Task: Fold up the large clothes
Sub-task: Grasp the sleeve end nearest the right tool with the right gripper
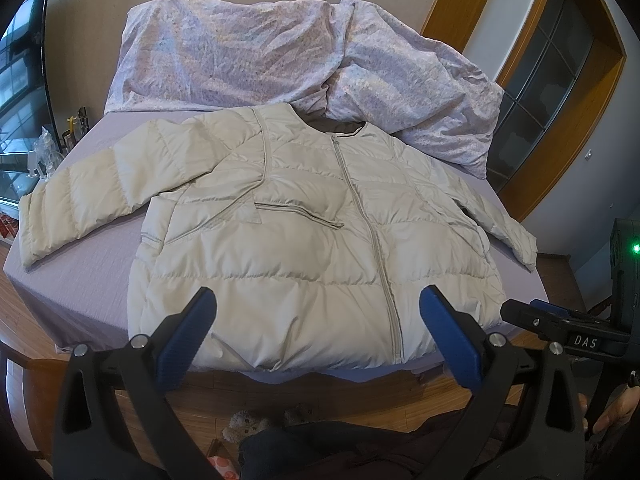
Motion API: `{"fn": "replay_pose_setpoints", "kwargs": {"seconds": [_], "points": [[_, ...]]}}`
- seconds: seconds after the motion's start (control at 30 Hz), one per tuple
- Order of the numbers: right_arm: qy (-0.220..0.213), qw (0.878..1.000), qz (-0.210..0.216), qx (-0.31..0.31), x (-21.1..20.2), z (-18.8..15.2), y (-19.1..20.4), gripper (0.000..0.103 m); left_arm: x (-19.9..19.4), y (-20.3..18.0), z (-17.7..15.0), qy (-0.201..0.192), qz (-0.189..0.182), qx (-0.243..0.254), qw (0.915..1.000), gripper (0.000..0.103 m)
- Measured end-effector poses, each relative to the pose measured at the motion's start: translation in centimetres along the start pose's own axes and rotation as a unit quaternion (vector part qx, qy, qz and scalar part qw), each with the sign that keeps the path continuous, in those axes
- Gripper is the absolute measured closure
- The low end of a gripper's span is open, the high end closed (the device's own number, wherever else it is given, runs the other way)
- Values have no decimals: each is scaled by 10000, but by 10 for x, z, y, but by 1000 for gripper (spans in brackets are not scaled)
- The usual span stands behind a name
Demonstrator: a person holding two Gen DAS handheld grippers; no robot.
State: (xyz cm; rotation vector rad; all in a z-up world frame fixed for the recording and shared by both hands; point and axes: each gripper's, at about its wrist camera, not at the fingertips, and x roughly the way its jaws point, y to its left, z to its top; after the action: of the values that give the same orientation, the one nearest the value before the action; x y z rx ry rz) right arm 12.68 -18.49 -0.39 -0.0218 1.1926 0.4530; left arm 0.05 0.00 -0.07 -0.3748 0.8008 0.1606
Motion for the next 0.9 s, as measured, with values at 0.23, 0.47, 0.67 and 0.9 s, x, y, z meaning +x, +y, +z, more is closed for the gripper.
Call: {"fn": "replay_pose_setpoints", "kwargs": {"seconds": [0.23, 0.47, 0.67, 0.9], "points": [[-343, 9963, 190, 767, 16, 24, -44, 1, 21, 3, 14, 120, 121, -40, 9998, 2], [-438, 9801, 271, 1916, 48, 59, -124, 1, 50, 2, 36, 242, 351, -13, 9991, 2], [-527, 9397, 138, 3376, 71, 86, -226, 1, 78, 6, 58, 443, 648, -187, 9967, 2], [-801, 8840, -532, 4576, 81, 88, -331, 13, 106, 7, 70, 798, 803, -397, 9928, 2]]}}
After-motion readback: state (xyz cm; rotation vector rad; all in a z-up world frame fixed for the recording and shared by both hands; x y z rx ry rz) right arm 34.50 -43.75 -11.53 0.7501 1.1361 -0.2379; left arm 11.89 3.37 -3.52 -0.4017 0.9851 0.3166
